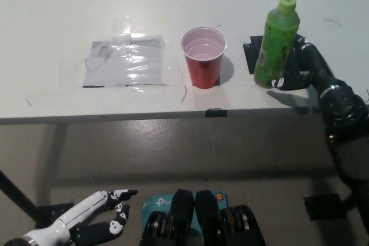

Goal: The robot uses its right hand to pick up a bottle kept in the middle of the desk and tilt it into a cup kept next to it to pour water out

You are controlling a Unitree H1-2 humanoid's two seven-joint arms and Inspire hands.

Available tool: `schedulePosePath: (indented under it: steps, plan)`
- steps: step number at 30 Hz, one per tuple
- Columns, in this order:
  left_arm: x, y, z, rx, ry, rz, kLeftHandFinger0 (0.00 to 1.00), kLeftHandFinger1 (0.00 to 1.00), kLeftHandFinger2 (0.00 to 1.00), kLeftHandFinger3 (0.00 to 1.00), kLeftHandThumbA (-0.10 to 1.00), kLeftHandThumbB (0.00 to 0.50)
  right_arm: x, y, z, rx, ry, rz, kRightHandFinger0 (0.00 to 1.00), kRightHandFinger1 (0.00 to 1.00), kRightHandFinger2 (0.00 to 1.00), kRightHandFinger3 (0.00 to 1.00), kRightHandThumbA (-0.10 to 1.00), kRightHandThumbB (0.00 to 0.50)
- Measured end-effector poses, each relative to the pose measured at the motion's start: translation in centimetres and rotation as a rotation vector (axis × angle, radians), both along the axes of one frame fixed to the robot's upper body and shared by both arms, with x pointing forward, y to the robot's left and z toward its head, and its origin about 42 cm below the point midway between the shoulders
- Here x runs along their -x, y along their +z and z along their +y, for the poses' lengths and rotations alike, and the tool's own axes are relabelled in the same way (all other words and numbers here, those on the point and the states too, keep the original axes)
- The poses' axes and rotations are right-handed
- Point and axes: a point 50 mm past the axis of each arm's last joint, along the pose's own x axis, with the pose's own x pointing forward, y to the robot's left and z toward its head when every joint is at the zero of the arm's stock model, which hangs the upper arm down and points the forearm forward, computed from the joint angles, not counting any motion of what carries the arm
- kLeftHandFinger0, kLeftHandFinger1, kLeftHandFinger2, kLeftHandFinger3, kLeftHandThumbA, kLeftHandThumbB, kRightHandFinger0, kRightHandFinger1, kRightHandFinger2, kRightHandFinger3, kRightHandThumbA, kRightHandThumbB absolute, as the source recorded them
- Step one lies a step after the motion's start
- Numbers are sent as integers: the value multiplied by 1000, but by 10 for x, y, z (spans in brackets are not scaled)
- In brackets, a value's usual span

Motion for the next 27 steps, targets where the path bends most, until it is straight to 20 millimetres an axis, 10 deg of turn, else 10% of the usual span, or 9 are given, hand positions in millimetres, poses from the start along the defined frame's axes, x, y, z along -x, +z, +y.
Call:
schedulePosePath:
  steps: [20, 27]
  plan:
    - [10, -6, -4, -8, -17, 22, 1000, 1000, 1000, 1000, 931, 287, -7, 11, 33, -40, 3, -14, 1000, 1000, 1000, 1000, 830, 433]
    - [11, -7, -4, -9, -15, 25, 1000, 1000, 1000, 1000, 935, 297, -14, 4, 55, -148, -72, 29, 1000, 1000, 1000, 1000, 813, 333]
